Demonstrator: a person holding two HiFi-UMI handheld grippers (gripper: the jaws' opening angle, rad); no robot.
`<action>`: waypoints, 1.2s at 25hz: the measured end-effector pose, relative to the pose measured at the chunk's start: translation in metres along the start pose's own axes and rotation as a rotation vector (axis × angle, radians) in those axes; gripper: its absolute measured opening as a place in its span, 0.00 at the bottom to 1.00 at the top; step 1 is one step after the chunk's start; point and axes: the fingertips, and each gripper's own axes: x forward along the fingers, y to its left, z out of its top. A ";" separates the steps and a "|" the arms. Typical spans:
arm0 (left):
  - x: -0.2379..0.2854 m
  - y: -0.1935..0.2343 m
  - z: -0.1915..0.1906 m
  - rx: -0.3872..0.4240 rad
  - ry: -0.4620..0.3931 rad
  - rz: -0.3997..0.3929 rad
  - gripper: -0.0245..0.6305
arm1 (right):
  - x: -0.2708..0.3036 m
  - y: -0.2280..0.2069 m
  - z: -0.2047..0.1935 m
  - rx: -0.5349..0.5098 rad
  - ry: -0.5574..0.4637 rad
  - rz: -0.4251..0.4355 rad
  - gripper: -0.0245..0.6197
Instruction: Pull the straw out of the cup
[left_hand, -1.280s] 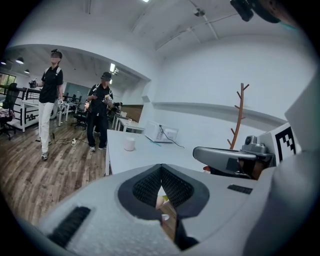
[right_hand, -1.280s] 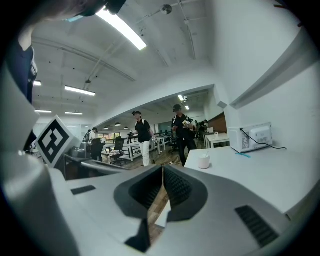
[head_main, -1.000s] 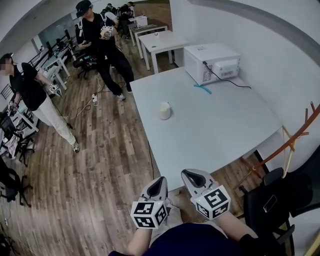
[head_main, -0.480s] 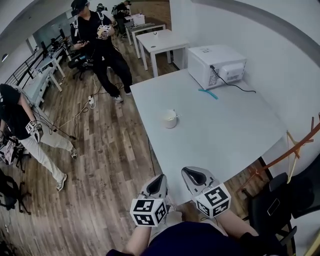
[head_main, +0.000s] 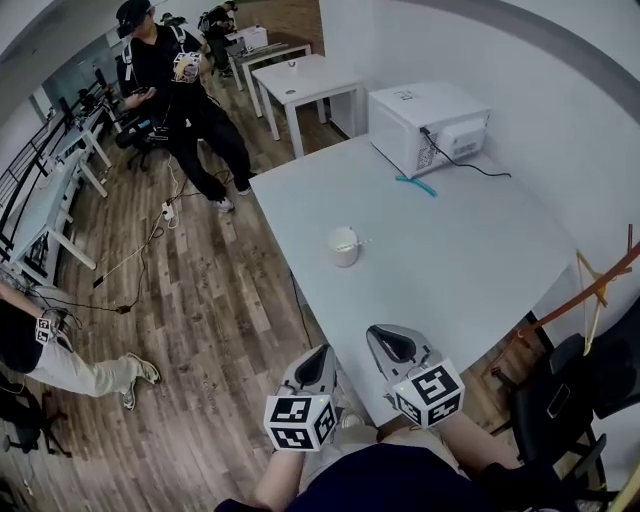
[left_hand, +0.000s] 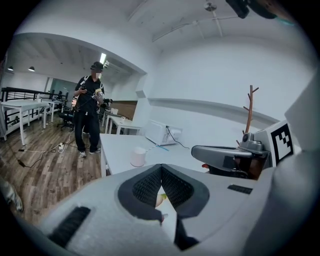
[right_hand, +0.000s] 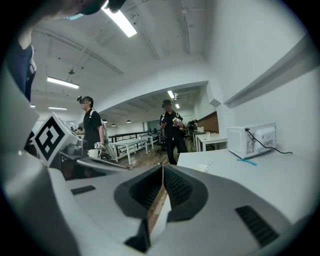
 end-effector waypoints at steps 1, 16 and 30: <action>0.003 0.002 0.001 0.003 0.002 -0.007 0.06 | 0.004 -0.003 0.000 -0.001 0.000 -0.008 0.09; 0.054 0.026 -0.001 -0.036 0.031 0.035 0.06 | 0.065 -0.071 -0.009 0.032 0.051 -0.039 0.09; 0.106 0.048 -0.011 -0.073 0.057 0.114 0.06 | 0.126 -0.140 -0.041 0.060 0.159 -0.041 0.24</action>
